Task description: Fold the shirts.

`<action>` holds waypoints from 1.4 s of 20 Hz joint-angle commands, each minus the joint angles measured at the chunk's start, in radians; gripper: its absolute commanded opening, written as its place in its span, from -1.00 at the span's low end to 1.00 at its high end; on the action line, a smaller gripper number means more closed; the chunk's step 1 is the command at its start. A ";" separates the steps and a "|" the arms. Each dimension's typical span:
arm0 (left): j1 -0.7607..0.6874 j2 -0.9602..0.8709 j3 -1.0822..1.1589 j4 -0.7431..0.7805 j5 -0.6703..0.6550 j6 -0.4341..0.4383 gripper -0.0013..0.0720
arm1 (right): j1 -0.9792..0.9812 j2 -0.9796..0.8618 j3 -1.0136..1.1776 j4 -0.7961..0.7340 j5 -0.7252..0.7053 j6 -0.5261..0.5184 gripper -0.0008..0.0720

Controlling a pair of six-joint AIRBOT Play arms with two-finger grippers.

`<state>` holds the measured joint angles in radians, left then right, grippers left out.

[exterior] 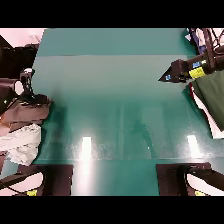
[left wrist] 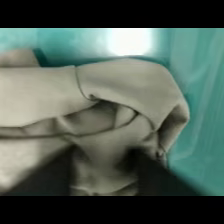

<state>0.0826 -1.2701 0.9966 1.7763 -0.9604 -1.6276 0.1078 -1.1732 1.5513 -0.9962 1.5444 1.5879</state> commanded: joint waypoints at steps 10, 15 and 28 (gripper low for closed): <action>0.004 0.166 0.607 -0.601 -0.257 0.319 -0.90 | 0.000 0.001 0.151 -0.002 -0.103 0.000 -0.93; -0.106 0.201 0.800 -1.073 -0.331 0.484 -0.90 | 0.000 0.001 0.272 -0.002 -0.196 0.000 -0.93; -0.489 -0.216 0.799 -0.839 -0.425 0.453 0.78 | 0.000 0.001 0.338 -0.002 -0.144 0.000 -0.93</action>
<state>-0.3893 -1.3872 1.7939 0.8913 -1.3773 -1.1358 0.1078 -1.1725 1.8862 -0.9981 1.3819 1.5875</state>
